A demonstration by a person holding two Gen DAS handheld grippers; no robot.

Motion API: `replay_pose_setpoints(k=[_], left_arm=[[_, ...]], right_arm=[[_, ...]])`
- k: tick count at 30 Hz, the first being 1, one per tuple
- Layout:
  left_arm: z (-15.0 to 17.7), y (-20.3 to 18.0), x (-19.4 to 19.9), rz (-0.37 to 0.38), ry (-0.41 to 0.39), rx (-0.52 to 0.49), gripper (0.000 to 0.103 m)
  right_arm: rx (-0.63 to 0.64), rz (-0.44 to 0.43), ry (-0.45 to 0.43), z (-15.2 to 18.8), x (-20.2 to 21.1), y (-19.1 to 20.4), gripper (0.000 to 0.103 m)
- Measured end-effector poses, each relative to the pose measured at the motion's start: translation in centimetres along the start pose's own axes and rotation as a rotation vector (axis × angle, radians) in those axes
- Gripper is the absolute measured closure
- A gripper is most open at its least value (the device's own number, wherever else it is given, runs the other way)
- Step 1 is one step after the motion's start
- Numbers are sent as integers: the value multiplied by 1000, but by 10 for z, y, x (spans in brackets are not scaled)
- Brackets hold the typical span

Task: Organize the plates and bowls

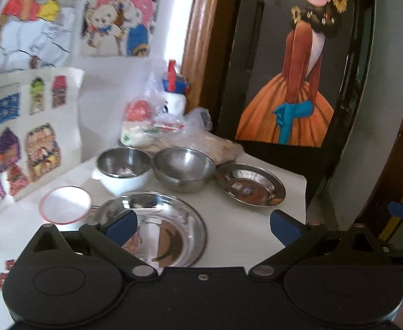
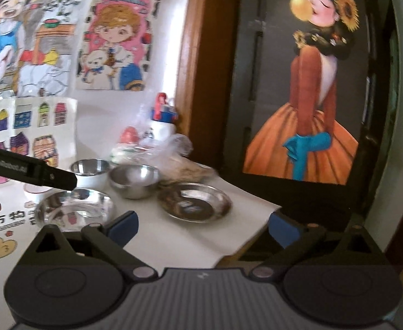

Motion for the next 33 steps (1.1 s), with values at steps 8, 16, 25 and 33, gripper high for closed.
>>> replay_pose_setpoints(k=[8, 16, 25, 33], left_arm=[[-28, -36, -90, 22, 108, -14, 1], [-39, -36, -172, -4, 191, 54, 1], [-32, -32, -218, -56, 241, 114, 1], [-22, -30, -234, -56, 263, 134, 15]], right_arm=[[-113, -8, 53, -14, -68, -76, 0], [-218, -97, 144, -14, -171, -112, 0], [-273, -172, 269, 16, -238, -104, 18], [-258, -196, 315, 30, -259, -90, 35]])
Point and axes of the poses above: each gripper's, at about its wrist camera, not at the fingertips, and x roughly against the way its jaws point, y to its left, z to its underside, the point moved 5 cm from there along -x, roughly the way its jaws point
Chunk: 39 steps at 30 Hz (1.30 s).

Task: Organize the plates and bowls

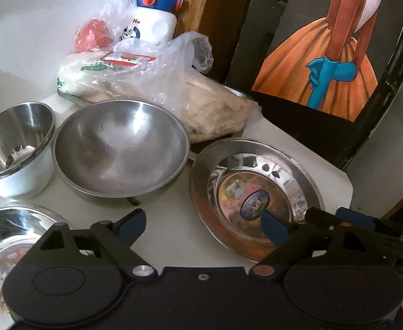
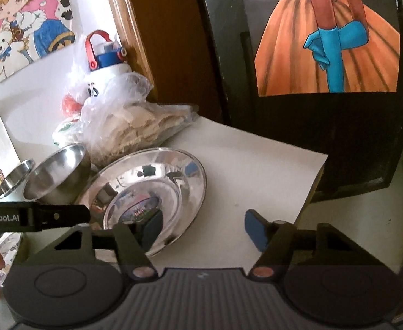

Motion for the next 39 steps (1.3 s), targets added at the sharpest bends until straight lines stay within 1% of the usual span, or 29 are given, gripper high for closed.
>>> replay_pose_setpoints(k=[1, 3, 4, 6, 7, 8, 9, 10, 11, 13, 14, 15, 16, 17, 21, 28, 31, 39], left_arm=[[0, 1, -1, 3, 3, 7, 15], [0, 2, -4, 12, 11, 25, 20], [1, 3, -5, 16, 14, 32, 21], [2, 4, -8, 23, 22, 51, 30], [3, 4, -9, 26, 26, 61, 32], [3, 3, -9, 20, 20, 57, 37], [4, 2, -9, 25, 20, 60, 45], [4, 2, -10, 36, 27, 70, 49], [4, 2, -10, 40, 25, 76, 54], [5, 2, -10, 32, 22, 91, 60], [5, 2, -10, 33, 22, 98, 66], [5, 3, -11, 33, 26, 106, 74], [5, 3, -11, 44, 32, 117, 76], [5, 2, -11, 54, 32, 124, 81], [7, -1, -8, 40, 24, 109, 81], [12, -6, -1, 47, 37, 98, 82], [18, -10, 5, 51, 47, 86, 82], [36, -22, 31, 79, 44, 47, 83]], right_arm=[[-1, 3, 3, 1, -2, 0, 37], [-2, 6, -1, 0, -4, -1, 39], [-6, 8, -2, -1, -5, -1, 42], [-12, 10, -4, -3, -7, 0, 46], [-13, 10, -5, -4, -8, 0, 47], [-15, 11, -5, -5, -10, 1, 51], [-16, 9, -7, -6, -12, 2, 58], [-20, 7, -9, -6, -14, 2, 63], [-25, 2, -11, -6, -14, 3, 65], [-33, -4, -16, -6, -16, 4, 75], [-37, -8, -19, -6, -16, 5, 77], [-41, -15, -21, -6, -16, 5, 81], [-44, -20, -23, -5, -16, 6, 81], [-45, -18, -23, -5, -16, 7, 81], [-49, -16, -23, -2, -13, 7, 82], [-71, -13, -15, 7, 0, 3, 82], [-82, -11, -14, 14, 10, 1, 82], [-107, 4, -22, 33, 46, -2, 82]])
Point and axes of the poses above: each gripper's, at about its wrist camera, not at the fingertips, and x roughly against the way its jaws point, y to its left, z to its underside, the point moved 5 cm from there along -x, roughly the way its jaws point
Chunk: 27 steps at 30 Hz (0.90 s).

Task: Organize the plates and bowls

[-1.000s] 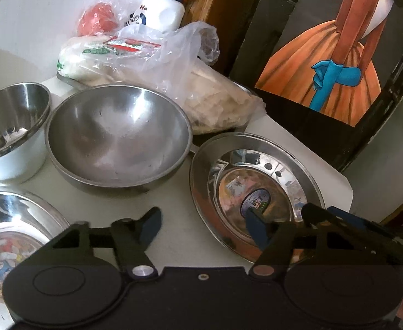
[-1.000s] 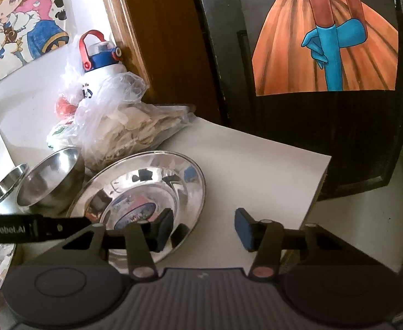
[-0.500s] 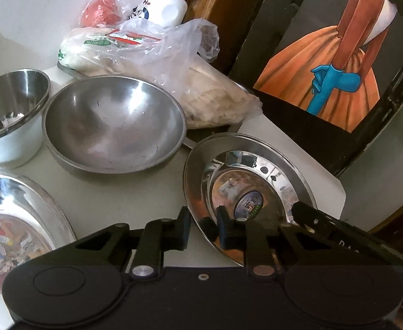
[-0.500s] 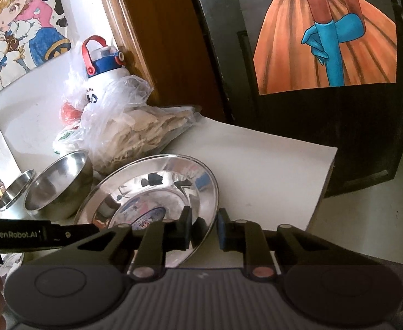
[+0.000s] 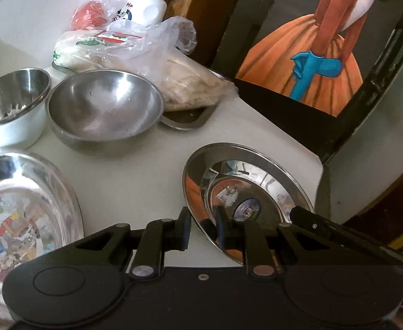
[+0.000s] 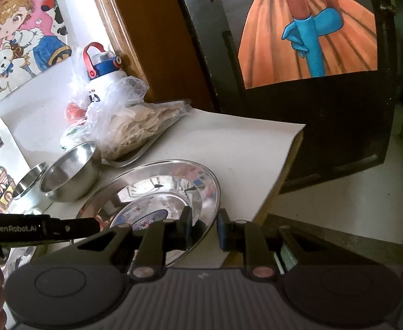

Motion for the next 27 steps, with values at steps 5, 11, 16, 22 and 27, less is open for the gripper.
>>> replay_pose_setpoints(k=[5, 11, 16, 22, 27], left_arm=[[14, -2, 18, 18, -7, -14, 83], [28, 1, 48, 41, -32, -27, 83], [33, 6, 70, 62, -46, -18, 83], [32, 10, 97, 76, -83, -21, 83], [28, 19, 119, 81, -119, -23, 83]], right_arm=[[5, 9, -16, 12, 24, 5, 82], [19, 10, -48, 24, 55, 17, 82], [42, 13, -71, 25, 79, 31, 82], [78, 14, -102, 20, 103, 54, 82], [101, 1, -126, 16, 115, 75, 82]])
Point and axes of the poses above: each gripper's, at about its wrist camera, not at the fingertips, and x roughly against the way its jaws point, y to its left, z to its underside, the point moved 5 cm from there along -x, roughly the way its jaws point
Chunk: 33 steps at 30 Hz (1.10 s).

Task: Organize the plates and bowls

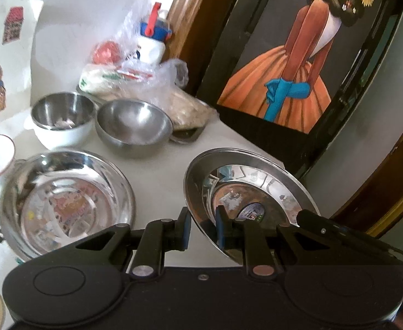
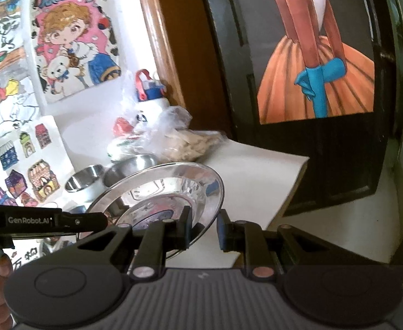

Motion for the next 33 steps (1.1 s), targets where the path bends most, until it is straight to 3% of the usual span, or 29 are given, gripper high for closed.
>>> replay_pose_setpoints(k=[8, 22, 33], left_arm=[[-9, 22, 34, -19, -57, -14, 83], [-27, 95, 80, -81, -116, 0, 82], [-15, 143, 66, -143, -70, 6, 81]], right_arm=[[21, -49, -20, -7, 3, 37, 82], [88, -157, -17, -10, -16, 122, 81], [111, -192, 77, 14, -58, 147, 81]])
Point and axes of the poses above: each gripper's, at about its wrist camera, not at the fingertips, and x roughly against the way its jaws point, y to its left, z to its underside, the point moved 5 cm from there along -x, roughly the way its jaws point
